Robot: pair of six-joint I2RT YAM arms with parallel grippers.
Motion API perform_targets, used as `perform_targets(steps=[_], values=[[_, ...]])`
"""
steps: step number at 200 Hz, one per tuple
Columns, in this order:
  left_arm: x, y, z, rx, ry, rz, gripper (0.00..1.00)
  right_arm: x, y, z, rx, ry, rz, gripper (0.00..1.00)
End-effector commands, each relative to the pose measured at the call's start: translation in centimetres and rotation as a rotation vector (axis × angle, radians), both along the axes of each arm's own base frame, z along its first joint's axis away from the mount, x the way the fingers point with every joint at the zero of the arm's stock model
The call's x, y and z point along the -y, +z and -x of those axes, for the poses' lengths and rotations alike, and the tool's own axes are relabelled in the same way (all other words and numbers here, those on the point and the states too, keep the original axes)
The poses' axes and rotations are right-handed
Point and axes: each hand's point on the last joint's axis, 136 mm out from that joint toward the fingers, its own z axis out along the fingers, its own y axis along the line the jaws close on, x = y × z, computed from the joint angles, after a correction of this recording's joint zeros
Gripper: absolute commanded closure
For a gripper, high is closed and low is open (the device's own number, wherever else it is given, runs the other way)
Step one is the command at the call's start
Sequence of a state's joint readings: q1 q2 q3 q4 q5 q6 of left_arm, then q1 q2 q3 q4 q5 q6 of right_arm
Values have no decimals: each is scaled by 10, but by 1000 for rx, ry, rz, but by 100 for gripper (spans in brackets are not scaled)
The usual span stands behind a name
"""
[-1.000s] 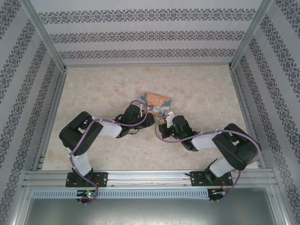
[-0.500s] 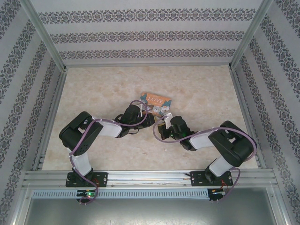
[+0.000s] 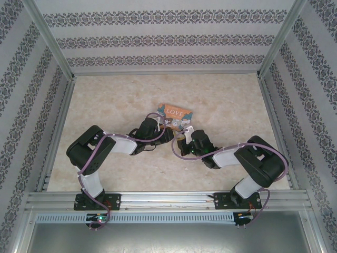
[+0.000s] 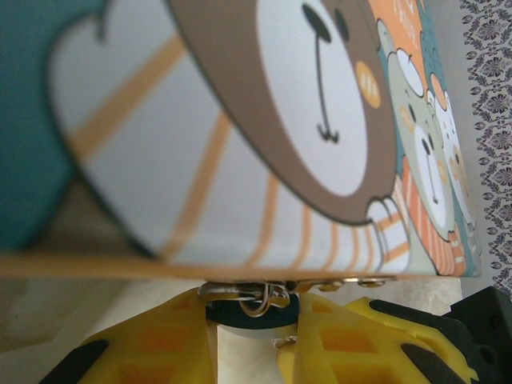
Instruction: Unlock the padlock with the key
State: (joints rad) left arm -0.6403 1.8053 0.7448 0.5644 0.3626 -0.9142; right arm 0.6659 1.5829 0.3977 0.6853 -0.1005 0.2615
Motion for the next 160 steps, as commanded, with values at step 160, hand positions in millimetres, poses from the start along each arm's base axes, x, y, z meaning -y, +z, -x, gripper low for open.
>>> perform_targets(steps=[160], values=[[8, 32, -6, 56, -11, 58, 77, -23, 19, -9, 52, 54, -55, 100]])
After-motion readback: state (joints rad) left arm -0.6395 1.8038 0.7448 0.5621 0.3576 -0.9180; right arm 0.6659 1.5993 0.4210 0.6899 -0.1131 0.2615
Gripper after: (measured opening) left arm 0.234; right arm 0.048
